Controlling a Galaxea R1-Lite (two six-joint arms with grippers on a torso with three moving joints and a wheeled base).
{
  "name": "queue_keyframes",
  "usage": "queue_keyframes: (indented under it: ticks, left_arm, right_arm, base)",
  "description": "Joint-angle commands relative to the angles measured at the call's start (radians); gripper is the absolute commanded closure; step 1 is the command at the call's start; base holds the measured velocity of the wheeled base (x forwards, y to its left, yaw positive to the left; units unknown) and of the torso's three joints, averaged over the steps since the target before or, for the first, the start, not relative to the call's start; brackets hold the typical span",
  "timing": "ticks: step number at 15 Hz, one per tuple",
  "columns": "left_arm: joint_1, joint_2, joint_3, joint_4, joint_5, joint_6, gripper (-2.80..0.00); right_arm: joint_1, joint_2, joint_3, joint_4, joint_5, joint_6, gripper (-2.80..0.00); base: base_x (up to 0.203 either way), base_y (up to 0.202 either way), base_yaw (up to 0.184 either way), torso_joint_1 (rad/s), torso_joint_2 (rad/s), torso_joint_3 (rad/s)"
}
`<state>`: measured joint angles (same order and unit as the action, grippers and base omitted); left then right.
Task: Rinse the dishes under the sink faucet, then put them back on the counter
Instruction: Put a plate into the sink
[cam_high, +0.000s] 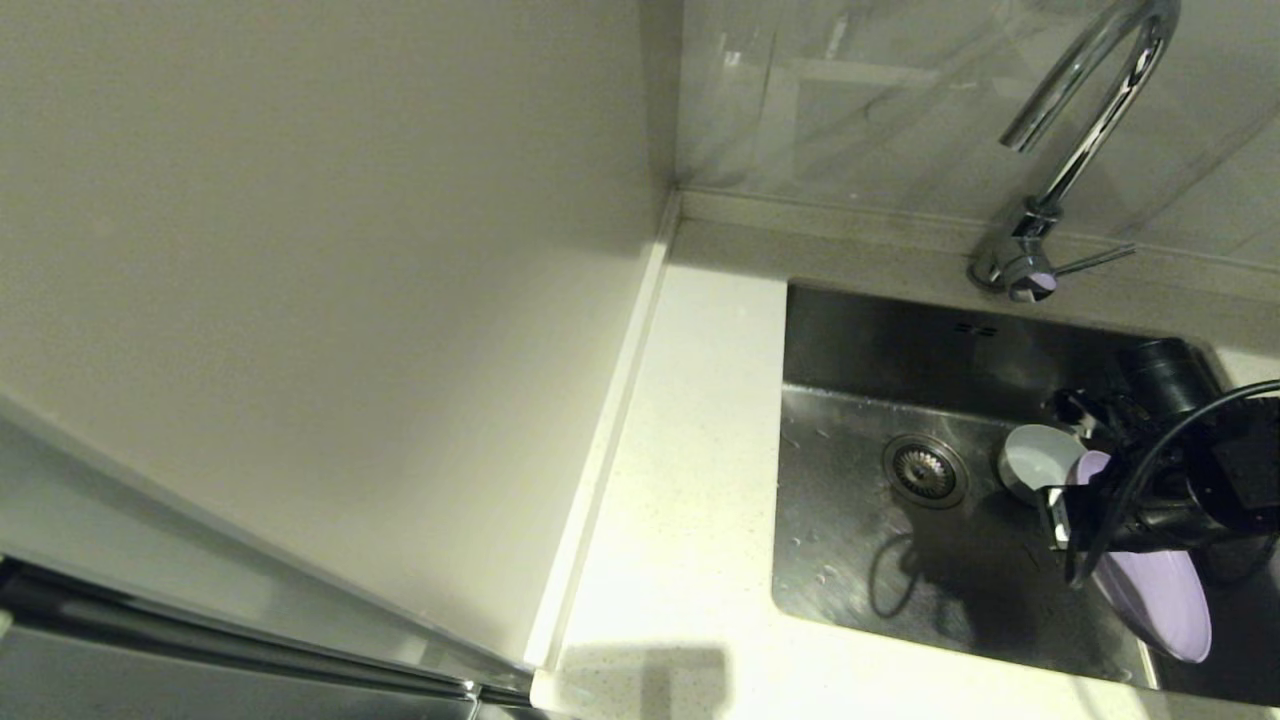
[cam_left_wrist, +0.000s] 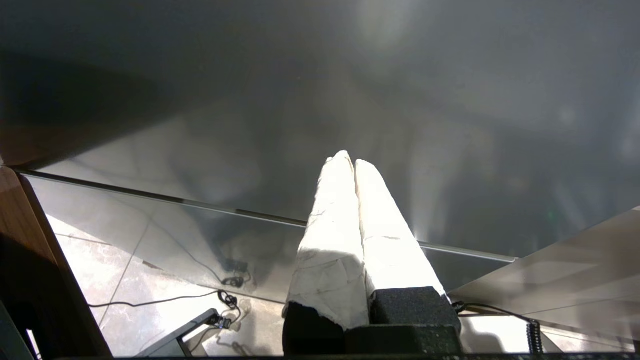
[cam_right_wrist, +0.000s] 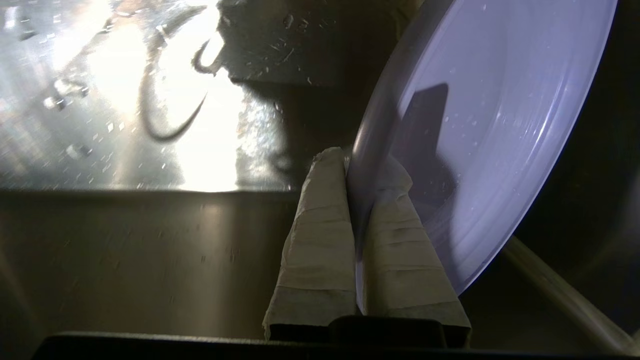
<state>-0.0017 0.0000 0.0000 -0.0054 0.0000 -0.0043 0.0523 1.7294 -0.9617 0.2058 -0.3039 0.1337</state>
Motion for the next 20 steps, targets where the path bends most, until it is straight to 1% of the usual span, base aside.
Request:
queue_keyframes:
  ticks: [1, 4, 9, 12, 16, 20]
  left_arm:
    - [0.000, 0.000, 0.003, -0.001, 0.000, 0.000, 0.00]
    - [0.000, 0.000, 0.003, -0.002, 0.000, 0.000, 0.00]
    - [0.000, 0.000, 0.003, -0.001, 0.000, 0.000, 0.00]
    - [0.000, 0.000, 0.003, -0.002, 0.000, 0.000, 0.00]
    - [0.000, 0.000, 0.003, -0.001, 0.000, 0.000, 0.00]
    - [0.000, 0.000, 0.003, -0.001, 0.000, 0.000, 0.00]
  right_arm:
    - [0.001, 0.121, -0.002, -0.037, -0.006, 0.004, 0.00]
    - [0.001, 0.193, -0.024, -0.081, -0.013, 0.005, 0.00]
    - [-0.002, 0.285, -0.087, -0.085, -0.039, 0.032, 0.00]
    - [-0.025, 0.329, -0.124, -0.091, -0.050, 0.034, 0.00]
    - [-0.029, 0.368, -0.140, -0.091, -0.056, 0.050, 0.00]
    - [-0.028, 0.407, -0.179, -0.091, -0.095, 0.052, 0.00]
  base:
    - [0.000, 0.000, 0.000, 0.000, 0.00, 0.000]
    - [0.000, 0.000, 0.000, 0.000, 0.00, 0.000]
    - [0.000, 0.000, 0.000, 0.000, 0.00, 0.000]
    - [0.000, 0.000, 0.000, 0.000, 0.00, 0.000]
    - [0.000, 0.000, 0.000, 0.000, 0.00, 0.000]
    - [0.000, 0.000, 0.000, 0.000, 0.00, 0.000]
